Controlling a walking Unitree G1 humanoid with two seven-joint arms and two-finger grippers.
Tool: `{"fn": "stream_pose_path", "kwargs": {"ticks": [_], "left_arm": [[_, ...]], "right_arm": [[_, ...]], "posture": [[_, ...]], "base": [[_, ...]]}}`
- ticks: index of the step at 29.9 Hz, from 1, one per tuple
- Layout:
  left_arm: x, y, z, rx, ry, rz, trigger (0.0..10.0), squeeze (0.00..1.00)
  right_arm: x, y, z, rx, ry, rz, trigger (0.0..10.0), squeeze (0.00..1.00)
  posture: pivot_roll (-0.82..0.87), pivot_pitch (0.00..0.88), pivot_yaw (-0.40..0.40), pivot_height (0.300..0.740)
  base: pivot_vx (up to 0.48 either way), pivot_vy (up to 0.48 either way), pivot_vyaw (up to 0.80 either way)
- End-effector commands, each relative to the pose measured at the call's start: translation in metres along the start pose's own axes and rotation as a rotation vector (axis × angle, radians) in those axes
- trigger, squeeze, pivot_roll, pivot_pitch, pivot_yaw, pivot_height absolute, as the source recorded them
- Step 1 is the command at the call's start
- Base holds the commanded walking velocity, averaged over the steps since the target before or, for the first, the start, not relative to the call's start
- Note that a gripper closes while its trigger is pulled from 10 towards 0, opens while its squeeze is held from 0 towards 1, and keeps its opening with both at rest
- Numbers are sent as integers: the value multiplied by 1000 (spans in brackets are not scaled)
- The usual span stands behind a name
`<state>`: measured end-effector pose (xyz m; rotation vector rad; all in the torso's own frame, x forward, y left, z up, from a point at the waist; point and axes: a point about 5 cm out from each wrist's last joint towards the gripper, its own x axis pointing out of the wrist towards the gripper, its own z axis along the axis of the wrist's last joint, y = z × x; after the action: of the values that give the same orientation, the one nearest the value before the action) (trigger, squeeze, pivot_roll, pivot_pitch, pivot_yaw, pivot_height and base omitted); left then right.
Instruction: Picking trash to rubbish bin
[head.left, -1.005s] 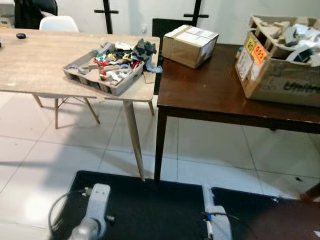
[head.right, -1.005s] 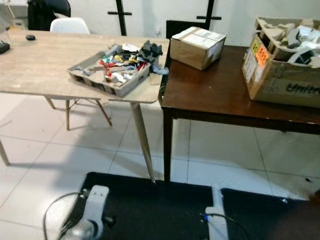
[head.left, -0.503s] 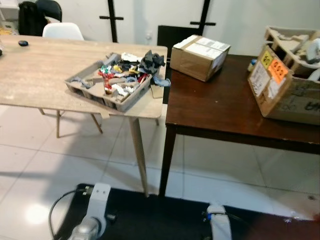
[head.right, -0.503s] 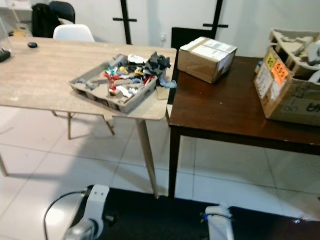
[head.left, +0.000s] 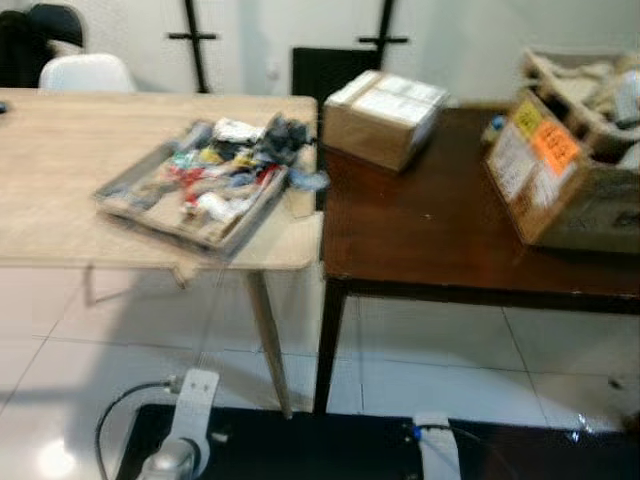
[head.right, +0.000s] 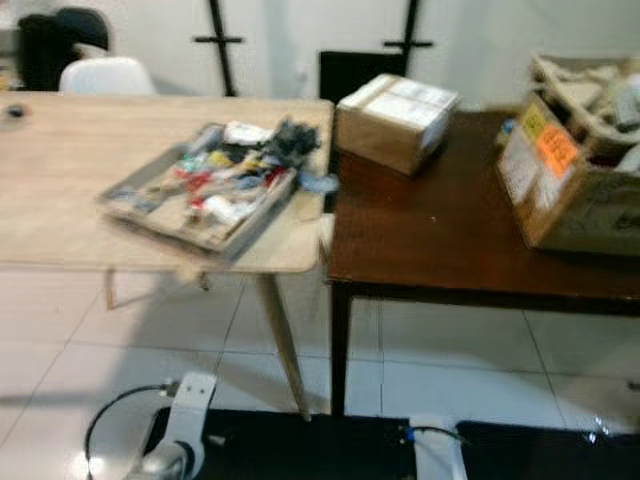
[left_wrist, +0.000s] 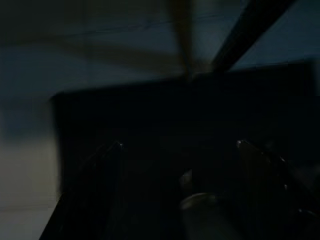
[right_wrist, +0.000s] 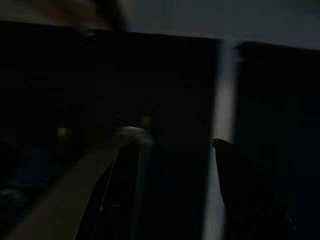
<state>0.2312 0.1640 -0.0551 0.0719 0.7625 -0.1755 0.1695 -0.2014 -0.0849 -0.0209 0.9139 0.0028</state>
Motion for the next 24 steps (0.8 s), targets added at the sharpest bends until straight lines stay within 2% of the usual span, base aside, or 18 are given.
{"fn": "stream_pose_path", "kwargs": {"ticks": [1, 9, 24], "left_arm": [[-4, 7, -12, 2, 44, 17, 10000, 0], [-4, 8, -12, 4, 43, 23, 10000, 0], [-6, 16, -15, 8, 51, 41, 10000, 0]], "right_arm": [[1, 5, 1, 14, -3, 9, 10000, 0], [2, 6, 2, 10, 6, 12, 10000, 0], [2, 8, 1, 7, 12, 14, 10000, 0]], "posture": [[49, 67, 13, 740], [55, 57, 12, 740], [62, 33, 16, 740]], "base": [[296, 0, 0], [284, 0, 0], [0, 0, 0]]}}
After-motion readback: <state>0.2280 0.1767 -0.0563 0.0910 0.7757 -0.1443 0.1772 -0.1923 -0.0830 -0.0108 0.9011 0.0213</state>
